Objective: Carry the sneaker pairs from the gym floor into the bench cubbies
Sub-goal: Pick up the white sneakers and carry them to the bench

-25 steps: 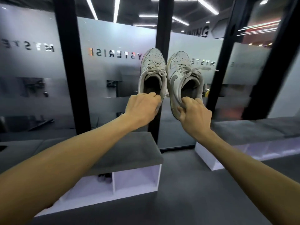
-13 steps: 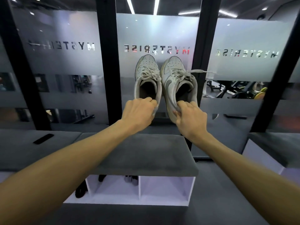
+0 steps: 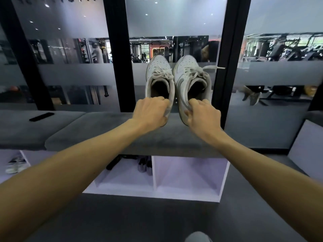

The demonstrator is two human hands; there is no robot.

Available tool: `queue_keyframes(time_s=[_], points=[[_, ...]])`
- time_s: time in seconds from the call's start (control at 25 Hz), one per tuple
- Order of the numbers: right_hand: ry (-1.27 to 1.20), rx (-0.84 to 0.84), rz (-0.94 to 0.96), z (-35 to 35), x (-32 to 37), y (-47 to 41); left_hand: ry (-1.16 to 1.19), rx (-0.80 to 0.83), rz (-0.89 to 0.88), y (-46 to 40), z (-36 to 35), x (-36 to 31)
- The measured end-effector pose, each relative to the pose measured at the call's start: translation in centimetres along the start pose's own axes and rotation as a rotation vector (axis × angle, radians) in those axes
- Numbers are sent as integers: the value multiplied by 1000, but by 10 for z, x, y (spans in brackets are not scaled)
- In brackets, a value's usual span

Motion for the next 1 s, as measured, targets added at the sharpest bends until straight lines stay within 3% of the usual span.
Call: queue_keyframes(time_s=[0.24,0.56,1.0], points=[[5,95,-32,-106,-17,130,101,65,-27,88,-142,-36],[28,314,-90,-183,-8,247,207,239,-26,184,-253,-57],[5,525,-149,-303,-35,270,254,479,-5,171,-387,-54]])
Point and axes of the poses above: each hand's wrist, its own y-axis away from the middle knuckle, its own z-axis out of the back of the hand, x = y × z, the point moved 2 cm from there along -y, towards the middle knuckle, and after that the axes turned 4 degrees about x, right-handed, at the moved point
